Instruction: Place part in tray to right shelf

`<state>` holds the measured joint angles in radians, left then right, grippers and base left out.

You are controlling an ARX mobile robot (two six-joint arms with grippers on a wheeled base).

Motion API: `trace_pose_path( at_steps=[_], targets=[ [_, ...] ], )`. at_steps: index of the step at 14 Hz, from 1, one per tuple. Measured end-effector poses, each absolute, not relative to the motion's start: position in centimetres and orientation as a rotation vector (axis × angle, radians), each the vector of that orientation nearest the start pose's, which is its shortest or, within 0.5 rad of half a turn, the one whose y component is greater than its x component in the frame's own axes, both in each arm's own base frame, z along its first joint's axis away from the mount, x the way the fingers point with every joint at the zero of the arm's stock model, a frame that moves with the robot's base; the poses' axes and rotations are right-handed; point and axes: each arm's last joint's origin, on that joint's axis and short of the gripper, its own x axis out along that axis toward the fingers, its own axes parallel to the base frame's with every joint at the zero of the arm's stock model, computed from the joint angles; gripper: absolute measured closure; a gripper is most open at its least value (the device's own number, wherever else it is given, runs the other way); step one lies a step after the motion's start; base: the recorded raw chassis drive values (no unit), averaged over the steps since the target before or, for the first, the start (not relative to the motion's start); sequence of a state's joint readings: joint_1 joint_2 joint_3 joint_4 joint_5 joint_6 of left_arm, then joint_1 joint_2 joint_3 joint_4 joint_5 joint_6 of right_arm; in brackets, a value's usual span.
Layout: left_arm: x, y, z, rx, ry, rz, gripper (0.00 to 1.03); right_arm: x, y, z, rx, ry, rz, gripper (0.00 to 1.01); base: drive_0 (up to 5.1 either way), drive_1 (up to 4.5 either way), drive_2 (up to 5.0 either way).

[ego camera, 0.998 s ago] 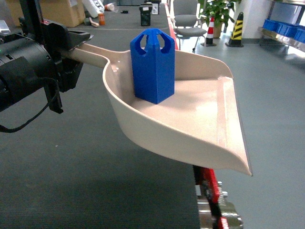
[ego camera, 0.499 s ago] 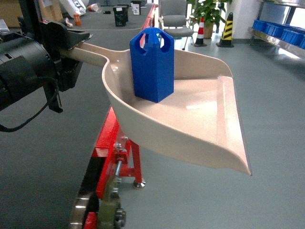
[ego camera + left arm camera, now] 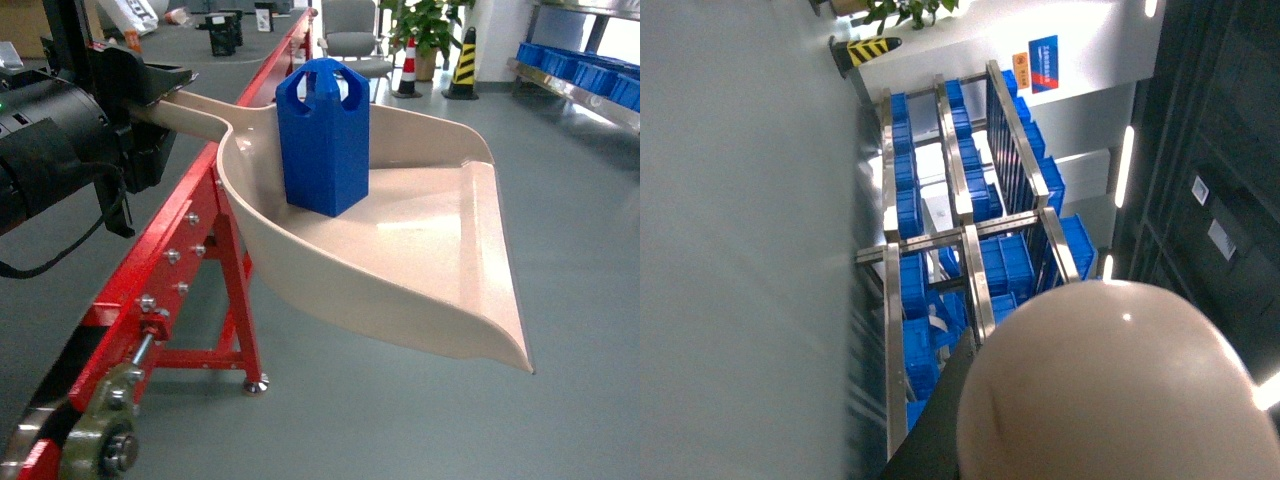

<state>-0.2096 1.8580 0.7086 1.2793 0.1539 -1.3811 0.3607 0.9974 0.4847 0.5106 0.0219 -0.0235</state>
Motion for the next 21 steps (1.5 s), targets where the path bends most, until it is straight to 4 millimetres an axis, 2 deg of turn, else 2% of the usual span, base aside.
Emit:
trace_pose_path(
  at_steps=[21],
  targets=[
    [33.67, -7.56, 16.99, -1.366, 0.141, -0.391, 0.89, 20.23, 7.67, 25.71, -0.024, -0.001, 0.343, 0.03, 5.1, -2.32, -2.3]
  ],
)
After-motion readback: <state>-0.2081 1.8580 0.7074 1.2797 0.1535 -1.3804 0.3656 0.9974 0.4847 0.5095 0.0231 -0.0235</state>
